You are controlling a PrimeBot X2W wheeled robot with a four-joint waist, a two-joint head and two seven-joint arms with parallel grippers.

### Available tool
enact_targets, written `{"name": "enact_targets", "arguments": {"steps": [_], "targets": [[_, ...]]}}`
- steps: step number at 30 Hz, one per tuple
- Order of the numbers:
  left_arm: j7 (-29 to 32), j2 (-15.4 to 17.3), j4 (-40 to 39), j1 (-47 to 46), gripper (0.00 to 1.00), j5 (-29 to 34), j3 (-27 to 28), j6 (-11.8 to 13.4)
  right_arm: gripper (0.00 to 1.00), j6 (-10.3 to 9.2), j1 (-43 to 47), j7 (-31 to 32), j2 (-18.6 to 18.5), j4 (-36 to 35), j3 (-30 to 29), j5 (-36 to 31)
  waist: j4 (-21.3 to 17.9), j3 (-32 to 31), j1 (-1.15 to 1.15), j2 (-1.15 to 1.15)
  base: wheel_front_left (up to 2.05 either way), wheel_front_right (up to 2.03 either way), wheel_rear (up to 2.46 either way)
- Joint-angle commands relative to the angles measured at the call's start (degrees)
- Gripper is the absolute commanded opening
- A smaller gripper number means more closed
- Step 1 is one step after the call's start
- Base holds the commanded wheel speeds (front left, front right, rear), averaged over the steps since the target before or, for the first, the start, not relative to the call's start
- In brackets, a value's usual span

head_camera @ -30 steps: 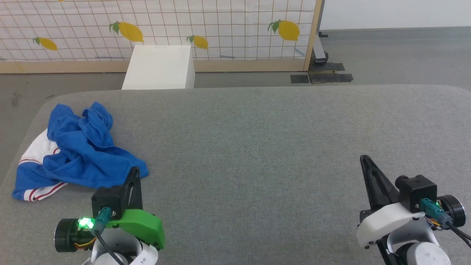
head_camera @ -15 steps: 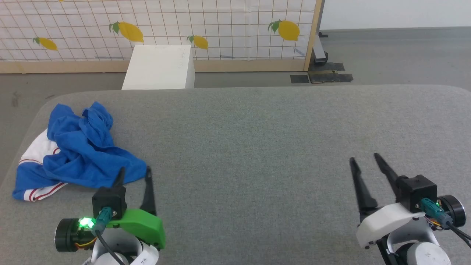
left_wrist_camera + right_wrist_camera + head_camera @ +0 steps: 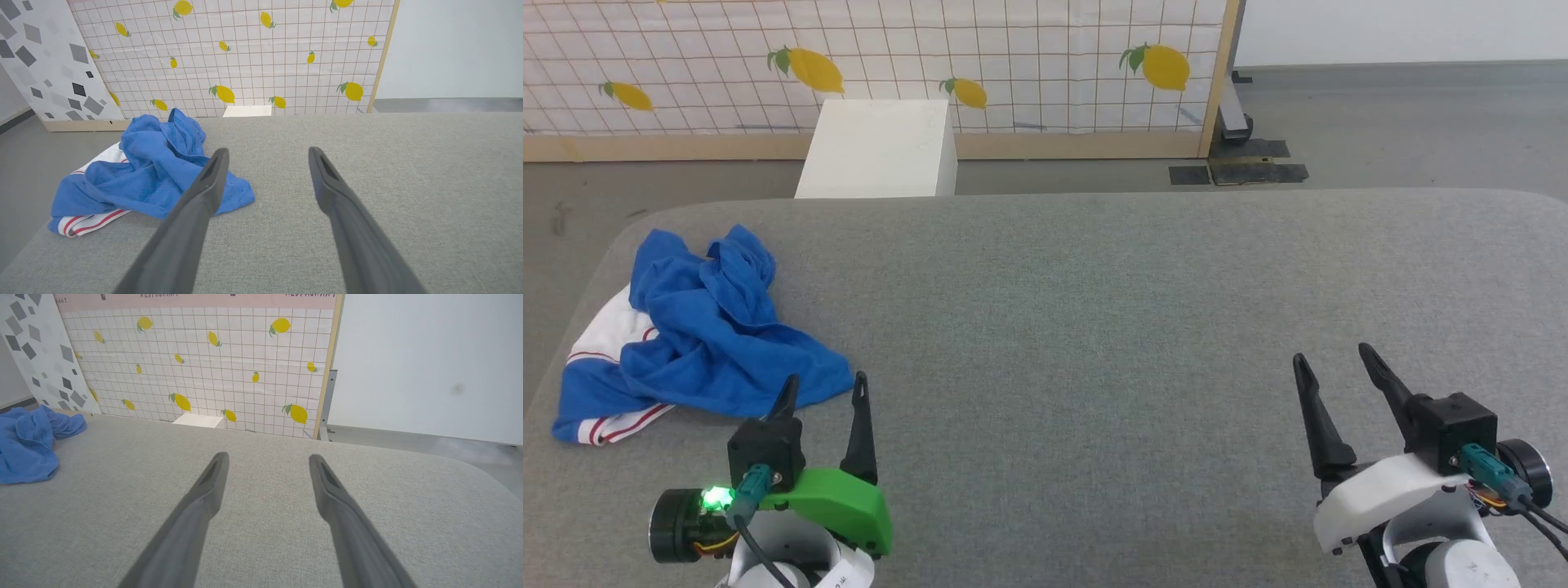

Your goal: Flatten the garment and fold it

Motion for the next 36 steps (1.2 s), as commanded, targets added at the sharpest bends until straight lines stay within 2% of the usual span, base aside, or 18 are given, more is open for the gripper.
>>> {"name": "enact_targets", "arguments": {"steps": [1,36], "targets": [[-0.7,0.0,0.3,0.0,1.00,-0.6,0.0,-0.5,1.00,-0.01,0.1,-0.6,0.0,0.4,-0.2,0.9,0.0,0.0,0.00,0.00,0.00,0.00,0.00],[-4.9,-0.1,2.9,0.3,1.00,-3.5,0.3,-1.6,1.00,-0.03,1.1,-4.9,0.1,1.9,-3.4,5.1,0.4,-0.2,0.00,0.00,0.00,0.00,0.00]]}}
